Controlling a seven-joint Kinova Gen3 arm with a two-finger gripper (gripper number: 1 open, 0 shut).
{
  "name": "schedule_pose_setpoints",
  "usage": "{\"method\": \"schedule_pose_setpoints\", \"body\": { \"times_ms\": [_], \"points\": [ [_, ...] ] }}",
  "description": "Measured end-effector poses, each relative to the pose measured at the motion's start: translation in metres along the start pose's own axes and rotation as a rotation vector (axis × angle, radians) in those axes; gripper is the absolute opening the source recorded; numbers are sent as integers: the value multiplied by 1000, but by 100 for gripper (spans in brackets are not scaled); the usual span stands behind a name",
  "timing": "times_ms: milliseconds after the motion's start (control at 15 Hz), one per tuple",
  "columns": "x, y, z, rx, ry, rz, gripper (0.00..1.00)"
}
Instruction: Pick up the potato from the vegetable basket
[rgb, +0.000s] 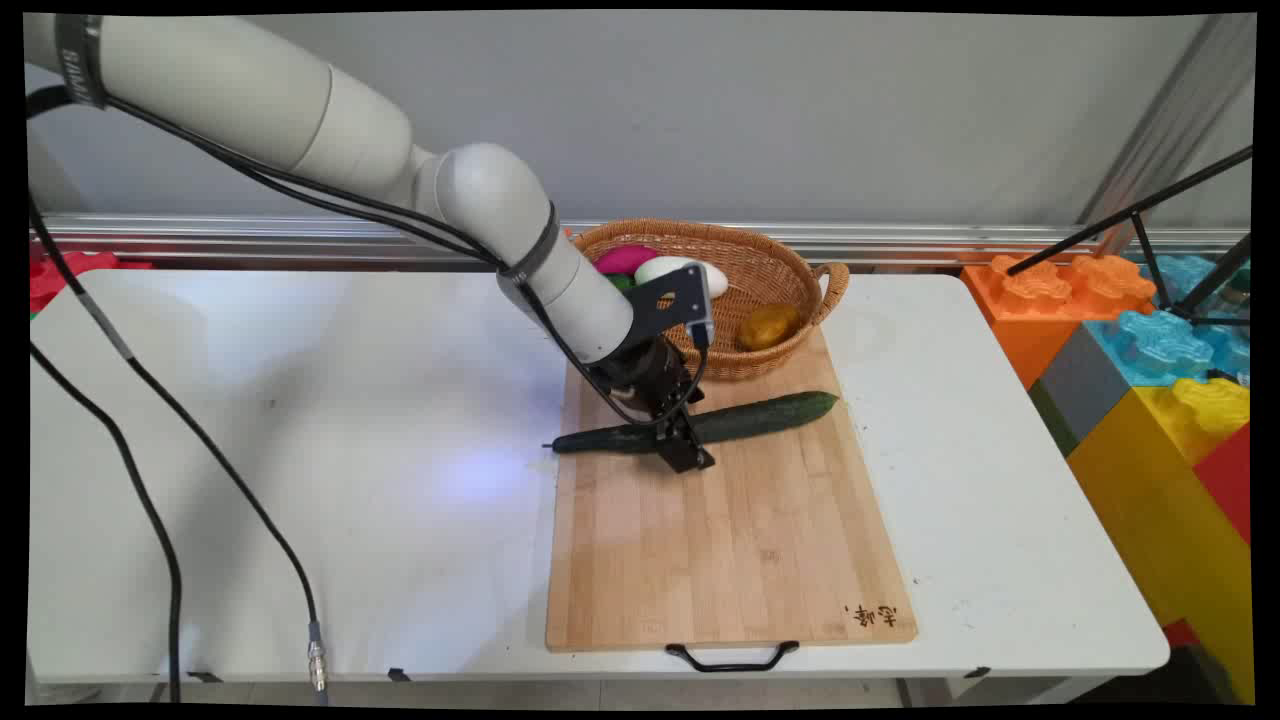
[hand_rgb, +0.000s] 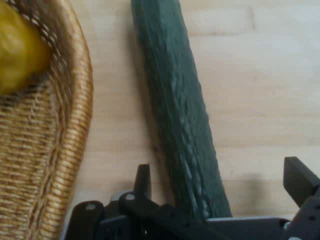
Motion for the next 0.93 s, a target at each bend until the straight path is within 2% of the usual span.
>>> {"method": "schedule_pose_setpoints", "body": {
  "times_ms": [533,933],
  "points": [
    [43,-10,-44,21,63,-94,100],
    [73,-53,-77,101,94,-251,100]
  ]
}}
